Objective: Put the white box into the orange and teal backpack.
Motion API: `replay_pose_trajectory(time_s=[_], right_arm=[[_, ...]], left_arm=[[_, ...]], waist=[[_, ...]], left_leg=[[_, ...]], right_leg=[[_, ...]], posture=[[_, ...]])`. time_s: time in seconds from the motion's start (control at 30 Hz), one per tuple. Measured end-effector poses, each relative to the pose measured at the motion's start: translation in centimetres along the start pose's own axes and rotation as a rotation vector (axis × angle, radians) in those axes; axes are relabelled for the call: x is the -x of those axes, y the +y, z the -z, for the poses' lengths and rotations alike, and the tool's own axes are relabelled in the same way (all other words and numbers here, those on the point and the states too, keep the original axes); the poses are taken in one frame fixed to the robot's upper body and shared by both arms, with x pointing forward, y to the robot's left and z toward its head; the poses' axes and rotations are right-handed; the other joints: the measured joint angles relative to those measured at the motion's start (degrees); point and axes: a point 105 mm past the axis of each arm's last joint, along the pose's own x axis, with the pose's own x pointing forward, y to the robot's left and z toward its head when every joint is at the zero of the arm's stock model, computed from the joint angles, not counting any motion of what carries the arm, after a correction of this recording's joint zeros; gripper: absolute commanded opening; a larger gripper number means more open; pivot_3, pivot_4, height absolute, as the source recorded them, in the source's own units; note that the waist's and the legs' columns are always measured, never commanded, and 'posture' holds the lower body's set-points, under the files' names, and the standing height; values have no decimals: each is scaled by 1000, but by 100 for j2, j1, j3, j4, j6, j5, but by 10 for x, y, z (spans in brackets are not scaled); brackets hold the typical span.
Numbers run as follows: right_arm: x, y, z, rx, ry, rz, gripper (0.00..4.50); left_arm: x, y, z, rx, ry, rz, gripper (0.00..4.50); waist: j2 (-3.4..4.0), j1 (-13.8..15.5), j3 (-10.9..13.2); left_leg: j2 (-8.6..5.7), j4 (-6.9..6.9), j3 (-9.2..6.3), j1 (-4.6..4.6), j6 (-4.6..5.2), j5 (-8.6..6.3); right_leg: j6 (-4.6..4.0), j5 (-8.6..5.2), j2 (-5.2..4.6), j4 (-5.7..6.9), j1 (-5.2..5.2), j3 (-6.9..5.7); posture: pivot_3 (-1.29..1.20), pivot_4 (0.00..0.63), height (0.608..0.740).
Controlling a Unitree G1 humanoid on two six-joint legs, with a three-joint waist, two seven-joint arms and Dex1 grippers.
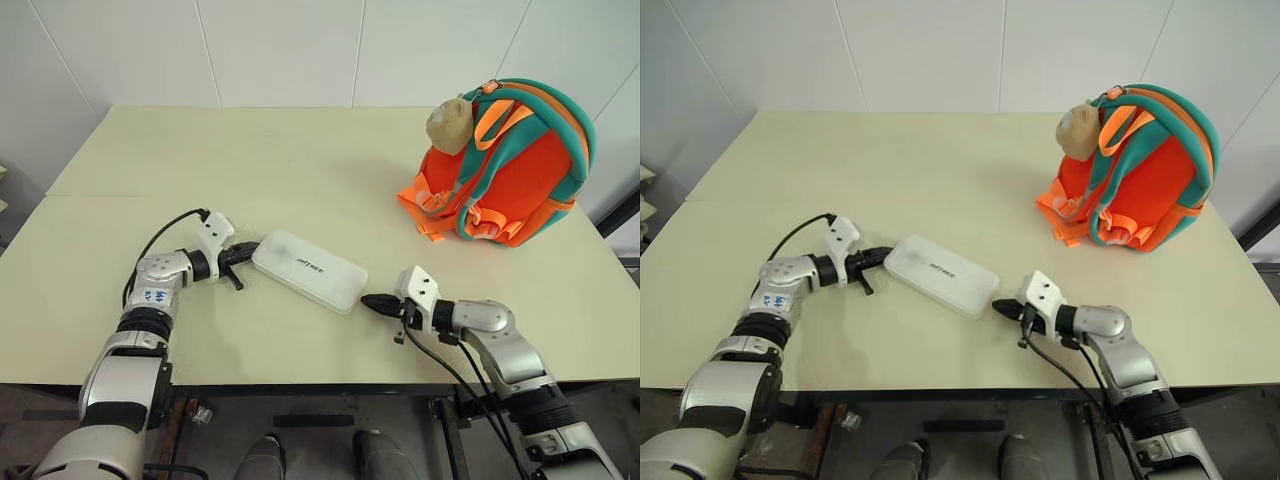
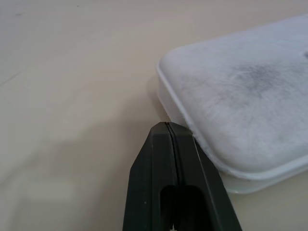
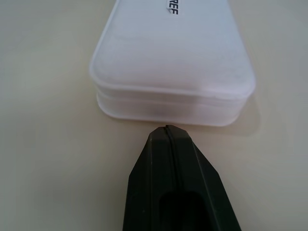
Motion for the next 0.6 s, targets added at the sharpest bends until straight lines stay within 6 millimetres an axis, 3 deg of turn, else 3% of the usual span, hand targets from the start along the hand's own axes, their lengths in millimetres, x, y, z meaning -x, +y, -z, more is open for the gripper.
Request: replay_pose_trajectory(time_s=[0.27, 0.47, 0.6], right_arm=[[0, -10, -2, 8, 6, 10, 0], [21, -41, -6, 75, 48, 52, 0], [26, -47, -3, 80, 57, 50, 0]], left_arm=[[7, -4, 2, -11, -16, 30, 11], [23, -32, 11, -12, -42, 135, 11], [27, -49, 13, 2, -34, 179, 11]], waist=[[1, -14, 0], [1, 4, 0], [0, 13, 0]], left_leg=[[0, 0, 0, 2, 0, 0], [1, -3, -1, 2, 0, 0], [0, 0, -4, 2, 0, 0]], right_leg=[[0, 0, 0, 3, 0, 1], [-1, -1, -1, 3, 0, 2], [-1, -1, -2, 4, 2, 2]], posture=[[0, 150, 740], [0, 150, 740], [0, 150, 740]])
